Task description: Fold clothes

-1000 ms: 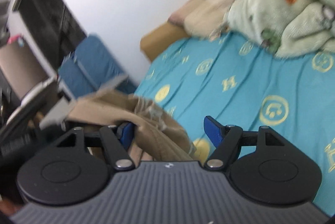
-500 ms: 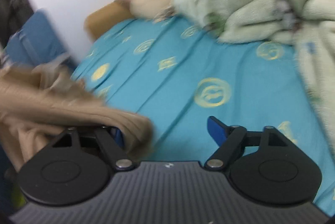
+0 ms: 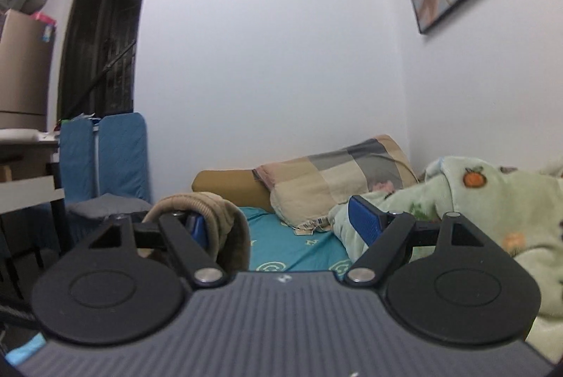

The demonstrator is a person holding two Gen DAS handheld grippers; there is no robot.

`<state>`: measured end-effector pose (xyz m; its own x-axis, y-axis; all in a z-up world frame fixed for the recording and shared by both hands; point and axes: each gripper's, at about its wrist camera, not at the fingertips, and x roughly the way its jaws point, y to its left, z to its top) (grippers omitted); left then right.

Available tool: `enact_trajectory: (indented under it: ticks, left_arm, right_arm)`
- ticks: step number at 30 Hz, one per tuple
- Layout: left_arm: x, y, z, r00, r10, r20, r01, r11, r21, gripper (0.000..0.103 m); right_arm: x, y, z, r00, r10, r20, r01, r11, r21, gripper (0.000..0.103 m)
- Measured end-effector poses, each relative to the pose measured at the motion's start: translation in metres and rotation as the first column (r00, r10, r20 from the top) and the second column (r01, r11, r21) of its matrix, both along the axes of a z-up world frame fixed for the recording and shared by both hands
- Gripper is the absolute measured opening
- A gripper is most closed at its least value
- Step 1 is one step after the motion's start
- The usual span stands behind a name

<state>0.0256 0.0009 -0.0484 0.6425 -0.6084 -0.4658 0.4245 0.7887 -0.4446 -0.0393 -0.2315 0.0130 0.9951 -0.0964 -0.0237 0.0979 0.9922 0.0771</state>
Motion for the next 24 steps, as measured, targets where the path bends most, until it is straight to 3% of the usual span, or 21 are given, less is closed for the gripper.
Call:
enact_trajectory:
  ticks: [2,4,10,13,16,20,24]
  left_arm:
    - [-0.001,-0.012,-0.002,1.0,0.004,0.006,-0.004,0.999,0.045,0.046]
    - [0.001,-0.026,-0.002,1.0,0.027,0.012,-0.028,0.997,0.073,0.053]
    - [-0.004,-0.028,-0.005,0.989,0.146,-0.018,-0.145,0.989,0.029,0.058]
    - [-0.01,-0.02,-0.006,0.973,0.228,-0.043,-0.228,0.973,-0.013,0.069]
    - [-0.016,-0.014,-0.006,0.954,0.292,-0.063,-0.295,0.955,-0.039,0.072]
    - [-0.035,-0.018,-0.006,0.947,0.31,-0.087,-0.307,0.951,0.044,0.076]
    - [-0.059,-0.026,-0.019,0.939,0.334,-0.083,-0.315,0.931,0.186,0.08]
  right_arm:
    - [-0.004,0.001,0.006,1.0,0.012,0.029,-0.011,0.999,-0.031,0.08]
    - [-0.008,-0.003,0.006,0.999,0.021,0.032,-0.02,1.0,-0.017,0.08]
    - [-0.01,-0.01,0.002,0.999,0.002,0.035,-0.002,1.0,-0.011,0.08]
    - [-0.009,-0.02,0.0,0.998,-0.043,0.035,0.042,0.999,0.011,0.08]
    - [-0.006,-0.03,-0.002,0.996,-0.085,0.027,0.083,0.995,0.051,0.08]
    - [-0.008,-0.037,-0.005,0.99,-0.135,0.032,0.132,0.988,0.08,0.08]
    - [-0.015,-0.041,-0.005,0.98,-0.192,0.056,0.186,0.978,0.098,0.08]
